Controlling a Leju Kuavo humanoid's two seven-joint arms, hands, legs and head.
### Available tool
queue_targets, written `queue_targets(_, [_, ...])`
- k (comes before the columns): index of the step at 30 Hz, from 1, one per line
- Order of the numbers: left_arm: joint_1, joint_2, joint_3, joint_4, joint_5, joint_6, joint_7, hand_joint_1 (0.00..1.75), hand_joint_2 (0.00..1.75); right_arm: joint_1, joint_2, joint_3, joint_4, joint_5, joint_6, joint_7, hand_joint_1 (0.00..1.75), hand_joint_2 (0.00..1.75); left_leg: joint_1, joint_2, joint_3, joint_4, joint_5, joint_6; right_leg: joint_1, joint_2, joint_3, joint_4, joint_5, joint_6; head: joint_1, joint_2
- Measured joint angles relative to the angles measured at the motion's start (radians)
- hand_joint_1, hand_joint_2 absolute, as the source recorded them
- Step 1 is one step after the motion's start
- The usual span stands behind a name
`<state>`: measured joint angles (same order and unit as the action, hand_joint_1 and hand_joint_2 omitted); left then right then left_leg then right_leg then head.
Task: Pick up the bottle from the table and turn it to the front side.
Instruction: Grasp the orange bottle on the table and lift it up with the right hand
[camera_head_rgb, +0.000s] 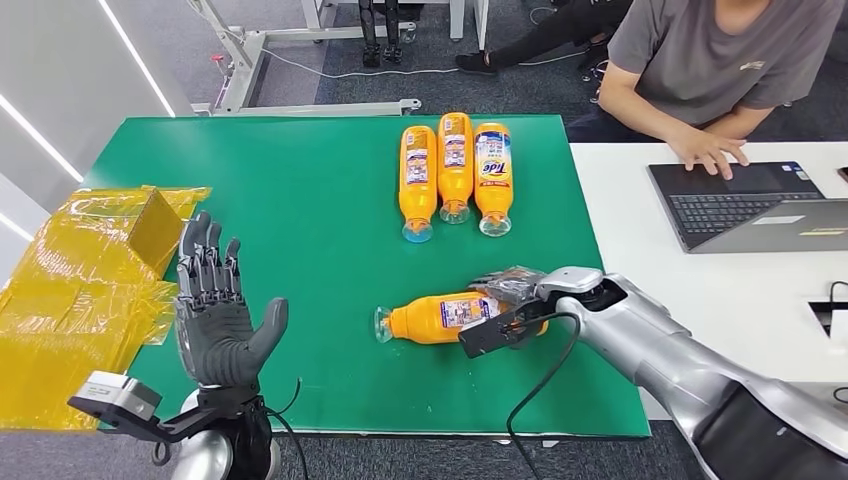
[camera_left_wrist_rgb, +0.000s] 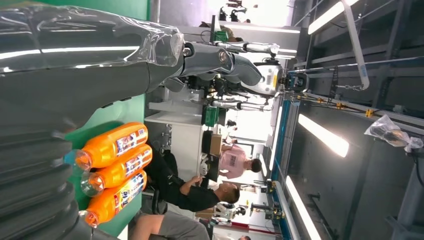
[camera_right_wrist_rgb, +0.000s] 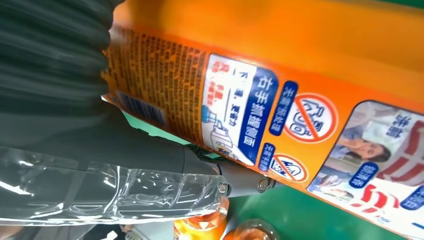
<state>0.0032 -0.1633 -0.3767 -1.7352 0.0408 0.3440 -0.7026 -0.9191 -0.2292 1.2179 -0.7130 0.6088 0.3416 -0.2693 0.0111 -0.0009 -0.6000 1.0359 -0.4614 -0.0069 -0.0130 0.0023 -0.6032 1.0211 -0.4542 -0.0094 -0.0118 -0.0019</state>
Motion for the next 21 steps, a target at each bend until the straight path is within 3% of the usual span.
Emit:
queue_targets(2, [0.0,0.0,0.0,0.001,0.0,-0.004,0.0,0.0,1.75,0.0,0.0,0.006,0.009,0.003,-0.033,0.0,1.44,1.75,0.0,0.0,0.0,0.0,0.0,0.0,0.0,0.0,0.0,0.0,0.0,0.0,0.0,0.0])
queue_targets(3, [0.0,0.0,0.0,0.001,0.0,-0.005,0.0,0.0,1.75,0.001,0.0,0.009,0.012,0.006,-0.054,0.002,1.75,1.75,0.0,0.0,0.0,0.0,0.0,0.0,0.0,0.0,0.0,0.0,0.0,0.0,0.0,0.0])
queue_targets(14, [0.012,0.002,0.001,0.001,-0.003,-0.02,0.0,0.0,1.75,0.056,0.0,-0.011,0.007,-0.021,-0.283,0.033,1.75,1.75,0.0,0.0,0.0,0.0,0.0,0.0,0.0,0.0,0.0,0.0,0.0,0.0,0.0,0.0])
queue_targets(21, [0.013,0.003,0.001,0.001,-0.003,-0.023,0.0,0.0,1.75,0.078,-0.001,-0.037,-0.005,-0.026,-0.306,0.038,1.75,1.75,0.0,0.001,0.001,0.0,0.0,0.0,0.0,0.001,0.0,0.0,0.0,0.0,0.0,0.0])
